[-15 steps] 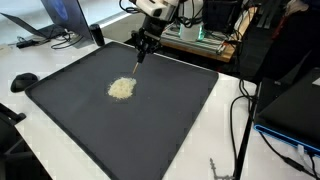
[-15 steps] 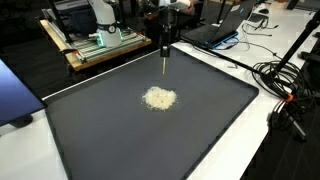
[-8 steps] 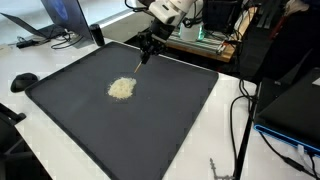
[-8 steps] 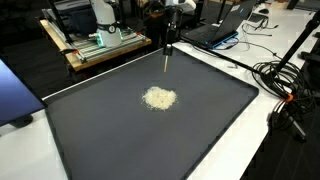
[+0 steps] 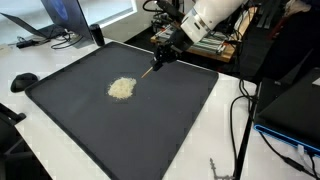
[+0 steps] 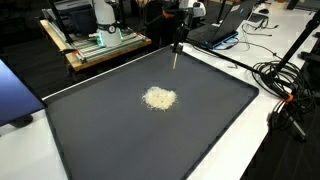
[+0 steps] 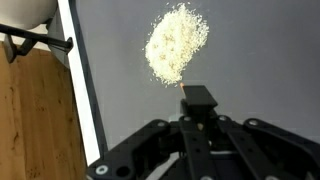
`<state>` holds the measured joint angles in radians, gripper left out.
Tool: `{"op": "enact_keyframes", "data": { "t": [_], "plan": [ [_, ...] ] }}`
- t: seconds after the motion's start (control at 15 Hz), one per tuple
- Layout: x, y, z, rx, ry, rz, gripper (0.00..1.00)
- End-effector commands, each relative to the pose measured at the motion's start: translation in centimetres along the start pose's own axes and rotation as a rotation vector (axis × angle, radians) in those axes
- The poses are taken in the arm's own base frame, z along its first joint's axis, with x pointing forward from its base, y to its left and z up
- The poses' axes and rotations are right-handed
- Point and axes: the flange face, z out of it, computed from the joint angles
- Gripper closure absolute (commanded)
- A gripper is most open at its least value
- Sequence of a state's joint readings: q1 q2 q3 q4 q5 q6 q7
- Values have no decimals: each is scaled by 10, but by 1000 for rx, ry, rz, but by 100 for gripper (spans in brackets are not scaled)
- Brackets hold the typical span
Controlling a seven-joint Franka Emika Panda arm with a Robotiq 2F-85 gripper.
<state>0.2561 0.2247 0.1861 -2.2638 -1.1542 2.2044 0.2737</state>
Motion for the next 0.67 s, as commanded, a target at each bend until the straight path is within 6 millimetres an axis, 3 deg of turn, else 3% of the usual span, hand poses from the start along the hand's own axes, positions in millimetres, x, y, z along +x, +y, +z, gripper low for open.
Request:
{"op": "enact_keyframes", "data": {
  "t": [0.0, 0.27, 0.6],
  "plan": [
    [28, 8, 4, -22, -45, -88, 97],
    [47, 33, 12, 28, -65, -167, 97],
    [61, 80, 27, 168, -38, -187, 97]
  ]
}}
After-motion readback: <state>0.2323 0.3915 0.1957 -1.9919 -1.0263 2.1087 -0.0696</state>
